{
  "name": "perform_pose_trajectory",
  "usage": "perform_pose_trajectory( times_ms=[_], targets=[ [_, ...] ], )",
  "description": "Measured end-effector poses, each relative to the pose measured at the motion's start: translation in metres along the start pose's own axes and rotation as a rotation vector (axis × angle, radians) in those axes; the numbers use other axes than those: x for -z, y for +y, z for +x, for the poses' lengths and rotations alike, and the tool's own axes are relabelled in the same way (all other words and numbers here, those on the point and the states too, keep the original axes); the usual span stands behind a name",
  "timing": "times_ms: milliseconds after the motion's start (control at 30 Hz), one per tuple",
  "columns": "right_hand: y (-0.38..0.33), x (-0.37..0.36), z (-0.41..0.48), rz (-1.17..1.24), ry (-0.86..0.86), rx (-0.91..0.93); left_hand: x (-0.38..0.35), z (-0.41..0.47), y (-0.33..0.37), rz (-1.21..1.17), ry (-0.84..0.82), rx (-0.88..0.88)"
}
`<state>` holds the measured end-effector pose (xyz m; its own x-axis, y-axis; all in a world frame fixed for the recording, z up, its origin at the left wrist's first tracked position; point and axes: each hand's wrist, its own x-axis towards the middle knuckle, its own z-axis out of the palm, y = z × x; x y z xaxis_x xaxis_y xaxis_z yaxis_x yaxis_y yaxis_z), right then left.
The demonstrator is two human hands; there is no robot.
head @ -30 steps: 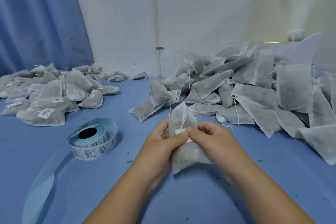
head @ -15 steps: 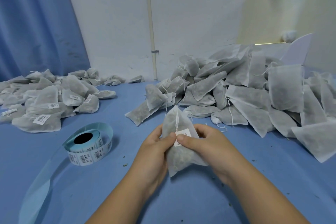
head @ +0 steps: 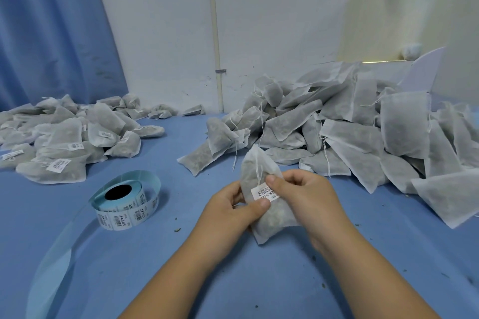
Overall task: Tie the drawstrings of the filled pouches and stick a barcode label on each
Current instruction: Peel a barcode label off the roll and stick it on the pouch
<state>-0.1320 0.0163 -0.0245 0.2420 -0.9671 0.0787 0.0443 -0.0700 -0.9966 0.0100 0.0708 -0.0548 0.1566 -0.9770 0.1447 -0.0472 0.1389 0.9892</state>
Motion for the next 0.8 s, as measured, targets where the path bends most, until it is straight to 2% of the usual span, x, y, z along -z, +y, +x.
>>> perform_pose_trajectory(
  times_ms=[200, 333, 467, 633, 800],
  targets=[
    [0.0, -0.002, -0.002, -0.009, -0.077, 0.0, 0.005, 0.002, -0.004, -0.103, -0.02, 0.007],
    [-0.001, 0.002, -0.001, -0.016, -0.058, 0.023, 0.003, 0.001, -0.001, -0.158, -0.037, 0.035],
    [0.0, 0.0, -0.003, -0.015, -0.152, 0.083, 0.001, 0.001, 0.004, -0.13, 0.163, 0.082],
    [0.003, -0.01, -0.01, -0.037, -0.334, 0.008, -0.001, 0.001, 0.009, -0.068, 0.373, 0.093],
    [0.003, -0.014, -0.013, -0.01, -0.352, -0.015, -0.003, -0.006, 0.013, -0.057, 0.428, 0.13]
  ],
)
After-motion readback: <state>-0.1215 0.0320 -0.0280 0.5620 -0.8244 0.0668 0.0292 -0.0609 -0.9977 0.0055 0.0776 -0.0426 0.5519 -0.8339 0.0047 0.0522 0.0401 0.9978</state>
